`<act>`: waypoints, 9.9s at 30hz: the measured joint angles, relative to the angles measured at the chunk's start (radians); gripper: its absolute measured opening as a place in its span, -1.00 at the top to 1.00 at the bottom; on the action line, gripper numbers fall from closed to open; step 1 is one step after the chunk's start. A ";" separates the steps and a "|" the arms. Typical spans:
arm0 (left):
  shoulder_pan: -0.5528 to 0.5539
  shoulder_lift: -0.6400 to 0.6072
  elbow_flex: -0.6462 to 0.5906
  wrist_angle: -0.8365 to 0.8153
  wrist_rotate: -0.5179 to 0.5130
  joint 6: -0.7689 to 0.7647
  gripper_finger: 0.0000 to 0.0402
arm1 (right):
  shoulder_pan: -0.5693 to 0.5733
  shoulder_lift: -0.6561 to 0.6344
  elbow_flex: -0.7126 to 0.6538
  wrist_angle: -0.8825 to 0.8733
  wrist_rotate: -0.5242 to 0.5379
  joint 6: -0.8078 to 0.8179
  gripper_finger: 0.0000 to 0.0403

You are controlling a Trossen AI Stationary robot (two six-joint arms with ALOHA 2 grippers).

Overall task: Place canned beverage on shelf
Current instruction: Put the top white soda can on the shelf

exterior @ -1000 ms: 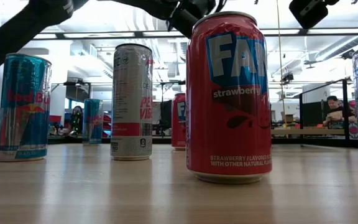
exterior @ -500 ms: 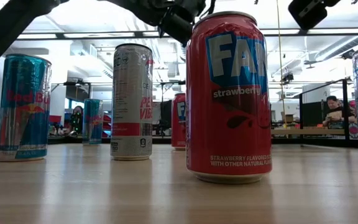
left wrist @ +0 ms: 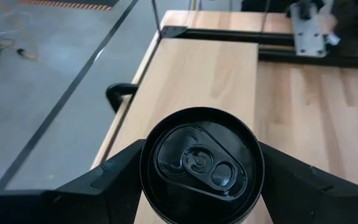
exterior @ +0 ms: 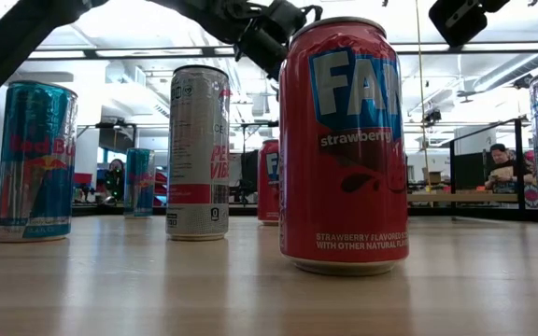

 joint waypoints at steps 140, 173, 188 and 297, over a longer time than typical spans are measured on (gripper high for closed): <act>-0.368 -1.154 -1.395 0.936 -0.294 -0.011 0.00 | -0.574 0.543 0.376 -0.275 0.404 -0.243 0.96; -0.368 -1.151 -1.395 0.937 -0.294 -0.011 0.00 | -0.710 0.682 0.375 -0.124 0.311 -0.398 0.95; -0.368 -1.148 -1.395 0.936 -0.294 -0.045 0.00 | -0.718 0.656 0.375 -0.179 0.311 -0.379 0.95; -0.255 -1.149 -1.395 0.965 -0.294 0.069 0.00 | -0.784 0.692 0.375 0.061 0.269 -0.244 0.95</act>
